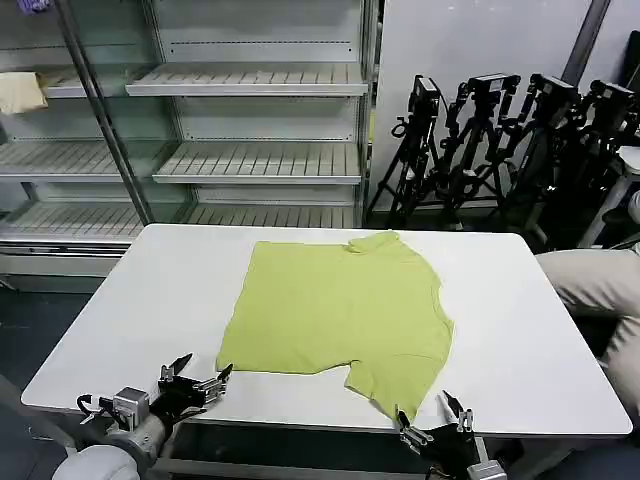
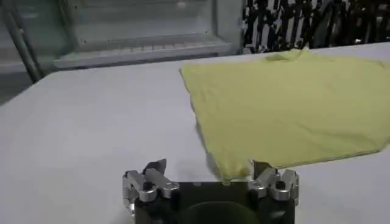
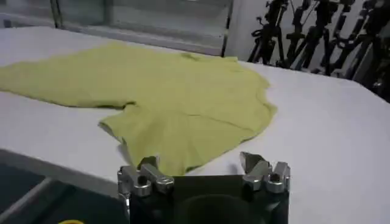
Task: Fold and organize the clothes.
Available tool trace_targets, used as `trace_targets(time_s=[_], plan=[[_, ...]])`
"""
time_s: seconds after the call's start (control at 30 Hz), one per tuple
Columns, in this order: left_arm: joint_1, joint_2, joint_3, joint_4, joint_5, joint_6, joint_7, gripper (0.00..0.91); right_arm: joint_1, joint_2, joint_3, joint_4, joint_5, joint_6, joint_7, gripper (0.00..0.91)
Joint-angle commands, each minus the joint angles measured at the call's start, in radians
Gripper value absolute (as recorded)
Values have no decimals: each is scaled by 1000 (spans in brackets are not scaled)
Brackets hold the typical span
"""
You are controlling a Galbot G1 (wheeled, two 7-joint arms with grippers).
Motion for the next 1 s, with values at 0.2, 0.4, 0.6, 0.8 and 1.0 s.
trace_targets(time_s=[0.2, 0.4, 0.6, 0.8, 1.0], plan=[[-7, 0, 3, 20, -21, 11, 8, 10, -6, 3, -20, -19, 45, -30, -3, 0], [0, -10, 6, 7, -22, 14, 16, 10, -7, 6, -29, 3, 72, -44, -1, 0], [4, -17, 13, -10, -23, 6, 16, 10, -2, 10, -34, 14, 98, -57, 8, 0], [0, -11, 19, -29, -28, 4, 17, 10, 14, 10, -30, 27, 97, -53, 7, 0], [-88, 9, 13, -34, -76, -17, 38, 10, 91, -8, 46, 65, 134, -48, 8, 0]])
